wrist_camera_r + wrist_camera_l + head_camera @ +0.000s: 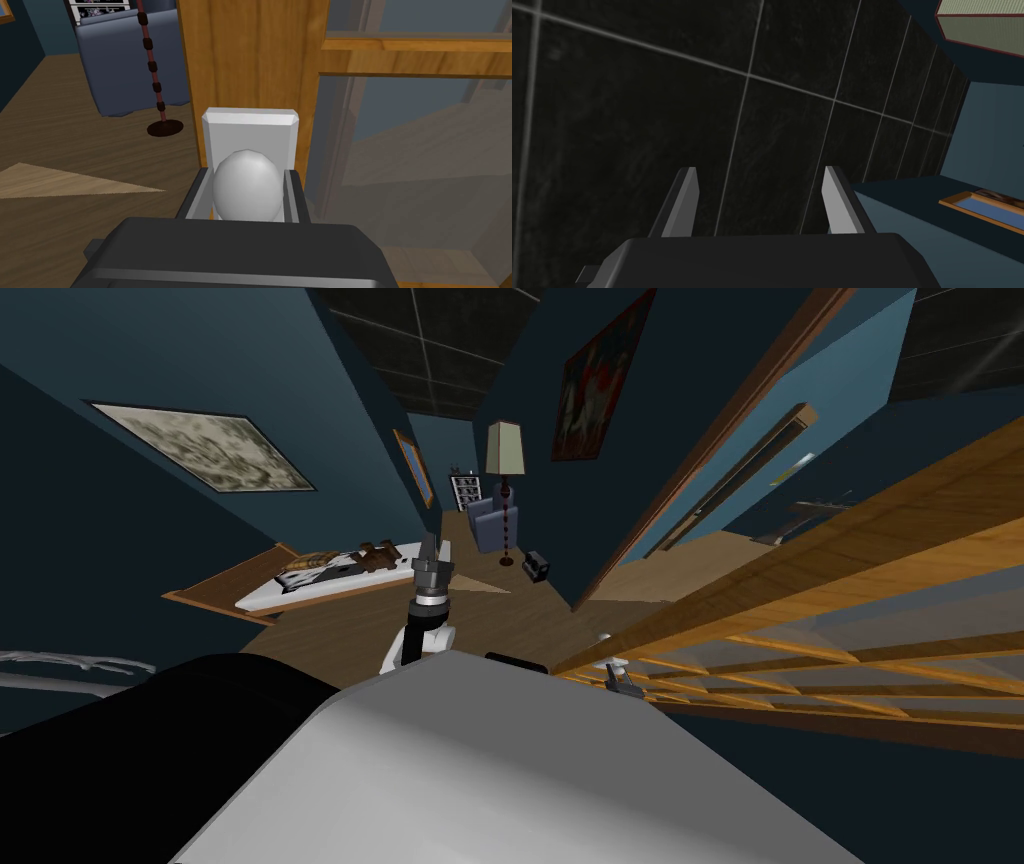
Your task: Pull the door open
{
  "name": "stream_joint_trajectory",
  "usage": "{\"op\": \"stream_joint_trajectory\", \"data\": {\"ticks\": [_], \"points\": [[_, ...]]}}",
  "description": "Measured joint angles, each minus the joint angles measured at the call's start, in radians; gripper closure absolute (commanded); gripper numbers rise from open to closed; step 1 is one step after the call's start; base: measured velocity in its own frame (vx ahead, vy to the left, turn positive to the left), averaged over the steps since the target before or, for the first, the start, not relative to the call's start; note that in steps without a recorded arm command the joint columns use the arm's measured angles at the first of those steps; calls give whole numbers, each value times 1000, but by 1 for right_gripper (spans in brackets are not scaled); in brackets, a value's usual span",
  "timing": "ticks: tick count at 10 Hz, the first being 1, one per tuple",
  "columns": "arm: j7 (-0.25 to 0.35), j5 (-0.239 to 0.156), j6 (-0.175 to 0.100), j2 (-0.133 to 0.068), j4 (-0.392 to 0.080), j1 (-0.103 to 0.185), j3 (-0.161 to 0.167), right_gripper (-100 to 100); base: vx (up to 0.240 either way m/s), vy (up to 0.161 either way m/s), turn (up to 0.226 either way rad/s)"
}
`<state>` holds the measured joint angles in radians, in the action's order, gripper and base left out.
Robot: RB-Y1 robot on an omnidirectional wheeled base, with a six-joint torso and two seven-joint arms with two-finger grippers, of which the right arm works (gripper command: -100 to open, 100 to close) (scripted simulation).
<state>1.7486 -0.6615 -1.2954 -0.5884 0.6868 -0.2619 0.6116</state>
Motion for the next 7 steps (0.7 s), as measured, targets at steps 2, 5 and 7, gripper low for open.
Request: {"op": "stream_joint_trajectory", "data": {"ticks": [2, 5, 7], "points": [[-1, 0, 3, 0, -1, -1, 1, 100, -16, -2, -3], [2, 3, 2, 0, -6, 1, 4, 100, -87, -29, 84], [8, 8, -3, -4, -11, 5, 8, 100, -182, -45, 120]]}}
